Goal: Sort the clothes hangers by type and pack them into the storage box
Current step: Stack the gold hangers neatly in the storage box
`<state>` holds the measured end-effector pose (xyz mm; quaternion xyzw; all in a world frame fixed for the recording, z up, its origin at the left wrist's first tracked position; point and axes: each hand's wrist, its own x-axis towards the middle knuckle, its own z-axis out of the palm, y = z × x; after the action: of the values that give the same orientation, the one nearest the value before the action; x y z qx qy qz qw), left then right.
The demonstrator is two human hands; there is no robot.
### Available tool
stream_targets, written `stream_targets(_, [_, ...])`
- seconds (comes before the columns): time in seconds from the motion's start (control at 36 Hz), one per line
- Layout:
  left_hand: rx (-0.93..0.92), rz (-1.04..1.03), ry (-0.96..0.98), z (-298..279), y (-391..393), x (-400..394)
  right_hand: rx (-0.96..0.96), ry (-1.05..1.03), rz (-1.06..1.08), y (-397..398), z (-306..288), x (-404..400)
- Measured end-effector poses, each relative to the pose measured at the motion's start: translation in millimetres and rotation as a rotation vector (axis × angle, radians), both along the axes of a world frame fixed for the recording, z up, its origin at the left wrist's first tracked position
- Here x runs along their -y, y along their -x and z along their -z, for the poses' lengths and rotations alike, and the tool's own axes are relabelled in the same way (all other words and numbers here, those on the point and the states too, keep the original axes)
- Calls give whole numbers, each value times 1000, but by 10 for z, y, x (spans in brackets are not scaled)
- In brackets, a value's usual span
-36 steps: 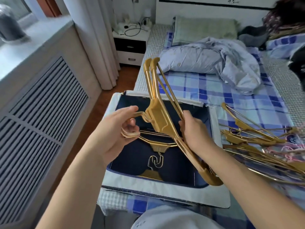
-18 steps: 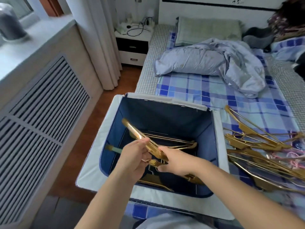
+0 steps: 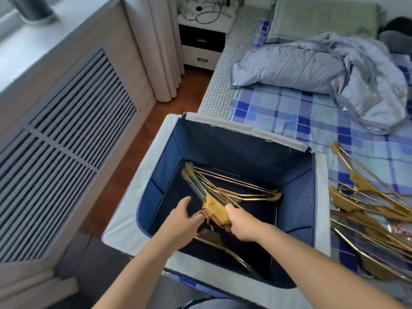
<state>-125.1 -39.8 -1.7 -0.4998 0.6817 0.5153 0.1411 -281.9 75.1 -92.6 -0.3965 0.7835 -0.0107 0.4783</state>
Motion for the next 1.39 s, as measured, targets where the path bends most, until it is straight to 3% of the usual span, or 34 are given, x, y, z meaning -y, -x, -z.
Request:
stream_targets(0.08, [77,104,351,64,-140,99,-249,78,-115,144,95,136])
stream_targets(0.17, [110,213,530,163,-178,209,-363,88,-208,415,481,324])
stream_targets(0.33, [218,325,576,381,-150,287,-454,-39,-367,923,1108,612])
stream_targets(0.56, [239,286,562,541,-195,318,-429,-170,-242,1041,1467,728])
stream_targets(0.72, [185,266,582,420,-163,299,-534,-130,-202,1023,1203,661])
stream_targets(0.78, [153,246,567,379,-132,310,-480,-62,-214,1023,1055,698])
stream_targets(0.92, [58,256,470,193,176,271,-259,143,-73,1064,0,528])
stream_targets(1.03, [-82,336,337,135,676,70,-315,475,218,1229,-756,18])
stream_targets(1.14, [-268,377,230,-52,1431,-415,-513,683,634,1533,-1041,-857])
stream_targets(1.28, [-524,368,-65,-433,2220,-1519,-504,436,962,1913,-864,-2540])
stream_targets(1.39, [-482,508,-188,-386,2604,-2376,-426,171,1017,2091,-447,-3877])
